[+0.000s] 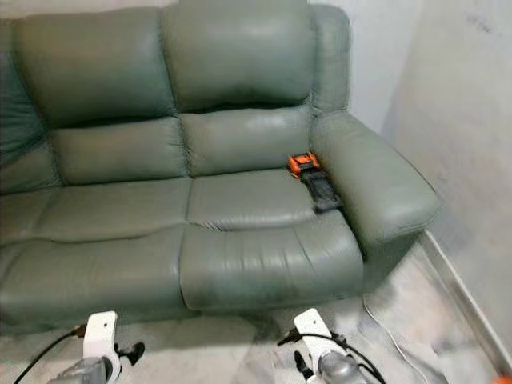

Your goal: Move the pillow to the sofa

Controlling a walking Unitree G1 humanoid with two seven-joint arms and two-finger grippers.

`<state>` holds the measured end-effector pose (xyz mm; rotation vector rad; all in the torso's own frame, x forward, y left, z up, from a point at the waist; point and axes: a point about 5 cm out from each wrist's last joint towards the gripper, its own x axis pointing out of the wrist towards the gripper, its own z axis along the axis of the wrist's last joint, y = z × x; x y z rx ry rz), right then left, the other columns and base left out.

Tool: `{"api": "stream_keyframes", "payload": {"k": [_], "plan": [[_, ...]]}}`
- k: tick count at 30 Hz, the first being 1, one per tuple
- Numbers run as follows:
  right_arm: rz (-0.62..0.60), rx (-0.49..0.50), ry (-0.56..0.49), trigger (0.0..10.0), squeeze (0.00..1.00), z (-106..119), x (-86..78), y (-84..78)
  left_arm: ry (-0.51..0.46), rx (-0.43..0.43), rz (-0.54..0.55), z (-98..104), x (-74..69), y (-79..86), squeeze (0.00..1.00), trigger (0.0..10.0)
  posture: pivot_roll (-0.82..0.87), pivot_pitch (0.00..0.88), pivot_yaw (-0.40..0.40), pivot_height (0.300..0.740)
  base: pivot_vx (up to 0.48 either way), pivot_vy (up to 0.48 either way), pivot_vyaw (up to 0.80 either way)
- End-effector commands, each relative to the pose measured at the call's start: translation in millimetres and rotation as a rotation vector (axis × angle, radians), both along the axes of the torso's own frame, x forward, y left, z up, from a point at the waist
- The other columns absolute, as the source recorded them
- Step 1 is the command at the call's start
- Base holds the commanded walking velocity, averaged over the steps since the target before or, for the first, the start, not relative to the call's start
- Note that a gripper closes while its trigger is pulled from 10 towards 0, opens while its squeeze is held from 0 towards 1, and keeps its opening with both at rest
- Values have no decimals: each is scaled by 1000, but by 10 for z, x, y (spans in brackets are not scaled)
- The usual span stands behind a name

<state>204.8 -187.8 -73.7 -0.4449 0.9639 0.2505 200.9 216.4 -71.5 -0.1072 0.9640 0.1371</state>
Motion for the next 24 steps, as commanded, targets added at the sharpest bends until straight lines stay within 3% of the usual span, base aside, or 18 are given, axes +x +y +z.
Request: {"api": "stream_keyframes", "payload": {"k": [1, 20, 24], "plan": [[3, -6, 6, 10000, 0, -8, -13, -4, 1, 17, 26, 2, -28, 76, 0, 10000, 67, 0, 34, 740, 0, 0, 800], [22, -18, 2, 10000, 0, 7, 24, 29, -68, -4, 44, 40, 31, 68, 0, 10000, 66, 0, 34, 740, 0, 0, 800], [22, -18, 2, 10000, 0, 8, 26, 31, -74, 25, 28, 49, 37, 85, 0, 10000, 66, 0, 34, 740, 0, 0, 800]]}}
